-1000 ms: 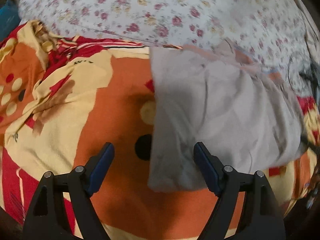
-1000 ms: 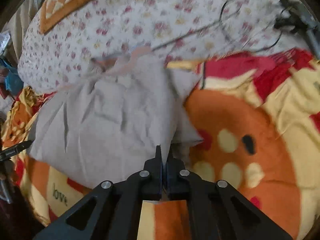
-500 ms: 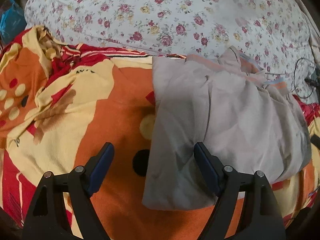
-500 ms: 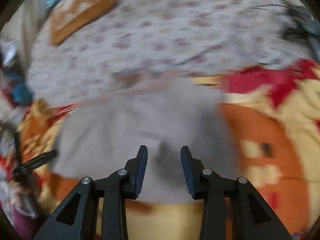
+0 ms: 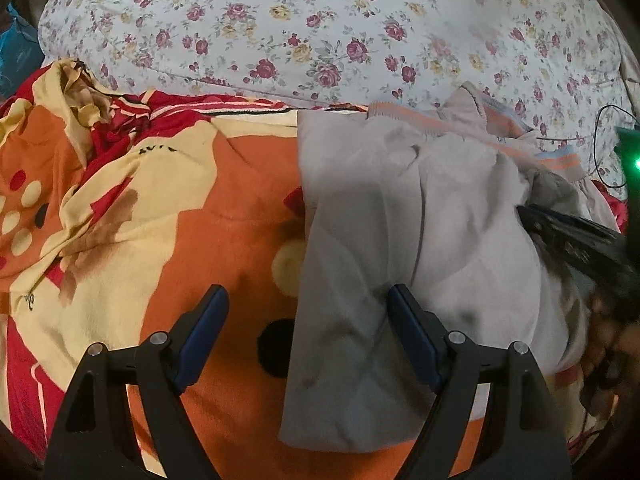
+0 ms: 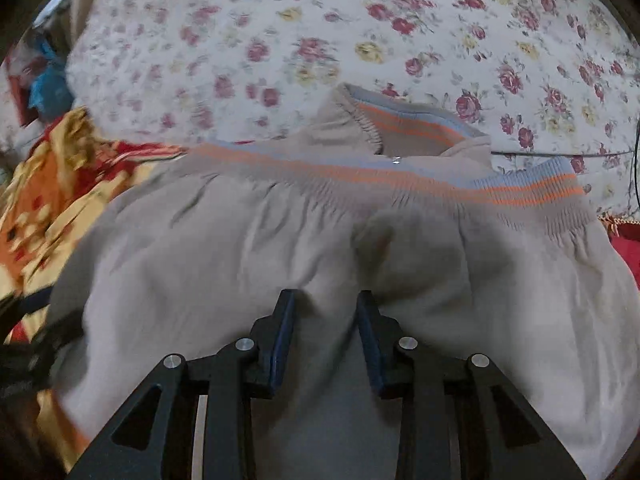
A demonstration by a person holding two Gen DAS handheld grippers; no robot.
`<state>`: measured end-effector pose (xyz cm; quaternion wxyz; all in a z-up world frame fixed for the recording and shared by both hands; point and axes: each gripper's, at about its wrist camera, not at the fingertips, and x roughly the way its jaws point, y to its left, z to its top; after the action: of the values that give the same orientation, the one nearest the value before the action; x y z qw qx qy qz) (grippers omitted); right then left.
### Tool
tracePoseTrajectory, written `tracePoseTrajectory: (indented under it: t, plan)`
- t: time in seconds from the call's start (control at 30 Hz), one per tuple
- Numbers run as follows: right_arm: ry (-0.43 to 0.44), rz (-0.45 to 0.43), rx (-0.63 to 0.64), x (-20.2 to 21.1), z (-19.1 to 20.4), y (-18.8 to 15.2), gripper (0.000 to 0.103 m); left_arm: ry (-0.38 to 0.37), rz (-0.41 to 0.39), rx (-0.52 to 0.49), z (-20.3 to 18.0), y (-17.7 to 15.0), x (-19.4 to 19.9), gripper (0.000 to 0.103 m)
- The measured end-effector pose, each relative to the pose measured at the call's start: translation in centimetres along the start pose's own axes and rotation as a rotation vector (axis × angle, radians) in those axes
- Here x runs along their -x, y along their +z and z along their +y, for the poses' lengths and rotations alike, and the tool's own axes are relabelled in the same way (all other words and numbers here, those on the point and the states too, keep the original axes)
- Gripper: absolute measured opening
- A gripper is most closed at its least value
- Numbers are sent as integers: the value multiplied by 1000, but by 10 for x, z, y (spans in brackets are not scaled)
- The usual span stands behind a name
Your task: Fold large clothes
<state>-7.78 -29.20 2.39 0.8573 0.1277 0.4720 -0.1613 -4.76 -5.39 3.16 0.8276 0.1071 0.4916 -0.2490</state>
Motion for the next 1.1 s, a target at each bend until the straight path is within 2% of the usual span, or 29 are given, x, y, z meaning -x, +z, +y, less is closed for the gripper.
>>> tracePoseTrajectory:
  t: [0.2,0.23,0.27,0.37,0.5,0.53,0.6,0.67,0.73,0.8,0.87,1.0,1.1]
  plan:
    - [-1,19,-46,-21,-13,18,30,-10,1,17,0,4,-3,82]
    - [3,26,-55,-19,-13,20,31,-8,2,18,0,4,-3,82]
    - [12,28,-65,-14,-14,20,35,-8,4,21,1,4,-2,82]
    - [78,-10,-110,11,-16,20,37,-28,8,55,5,5,-1,82]
    - [162,-15,-70,26,8,29,55,-30,0,81,10,6,1,82]
    - [184,-7,-51,24,17,34,56,-28,0,85,11,6,1,82]
    - [203,9,-24,17,32,42,67,-33,0,96,13,5,1,82]
    - [194,41,21,-3,51,50,70,-34,7,100,14,5,-1,82]
    - [150,69,53,-21,63,54,65,-30,14,101,14,6,-4,82]
    - [54,29,79,-32,72,58,41,-35,20,108,14,9,-6,82]
    - [30,16,63,-40,73,62,33,-37,24,107,12,12,-8,82]
    - [21,17,57,-49,72,66,33,-24,23,96,9,13,-10,82]
    - [91,19,22,-35,63,65,36,-26,27,98,8,12,-9,82]
